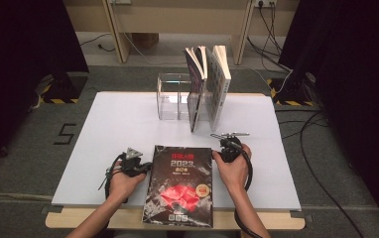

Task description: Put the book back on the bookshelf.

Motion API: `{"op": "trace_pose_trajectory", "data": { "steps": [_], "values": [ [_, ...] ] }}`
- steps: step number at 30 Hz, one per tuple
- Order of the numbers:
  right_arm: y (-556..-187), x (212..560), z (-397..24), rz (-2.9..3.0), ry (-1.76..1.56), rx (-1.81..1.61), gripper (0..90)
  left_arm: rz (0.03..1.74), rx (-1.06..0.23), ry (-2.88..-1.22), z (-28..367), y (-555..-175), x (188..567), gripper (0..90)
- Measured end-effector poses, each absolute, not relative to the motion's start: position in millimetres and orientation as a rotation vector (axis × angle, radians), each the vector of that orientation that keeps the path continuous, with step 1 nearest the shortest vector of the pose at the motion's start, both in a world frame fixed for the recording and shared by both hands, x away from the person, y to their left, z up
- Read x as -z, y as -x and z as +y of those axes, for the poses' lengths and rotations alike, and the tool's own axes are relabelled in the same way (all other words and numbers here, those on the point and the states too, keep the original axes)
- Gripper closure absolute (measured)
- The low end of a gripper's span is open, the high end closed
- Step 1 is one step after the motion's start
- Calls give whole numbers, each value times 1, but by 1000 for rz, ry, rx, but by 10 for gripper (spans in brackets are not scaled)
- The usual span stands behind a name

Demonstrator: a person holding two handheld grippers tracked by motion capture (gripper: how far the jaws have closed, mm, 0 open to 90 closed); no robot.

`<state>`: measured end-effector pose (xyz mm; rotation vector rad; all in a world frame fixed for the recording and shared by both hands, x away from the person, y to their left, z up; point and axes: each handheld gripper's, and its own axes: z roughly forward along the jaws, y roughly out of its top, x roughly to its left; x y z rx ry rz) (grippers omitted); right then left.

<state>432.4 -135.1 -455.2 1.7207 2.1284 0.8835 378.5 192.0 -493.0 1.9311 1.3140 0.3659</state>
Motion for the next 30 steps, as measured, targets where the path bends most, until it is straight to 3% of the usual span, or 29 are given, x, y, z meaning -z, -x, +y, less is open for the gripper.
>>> {"op": "trace_pose_trajectory", "data": {
  "steps": [12,19,30],
  "values": [
    [-435,456,-130,2138,-1725,-879,531,1285,-346,-1943,190,-373,493,874],
    [-435,457,-132,2132,-1740,-883,531,1302,-366,-1888,200,-371,487,713],
    [-427,454,-143,2105,-1754,-902,527,1276,-353,-1872,204,-357,487,667]
  ]
}}
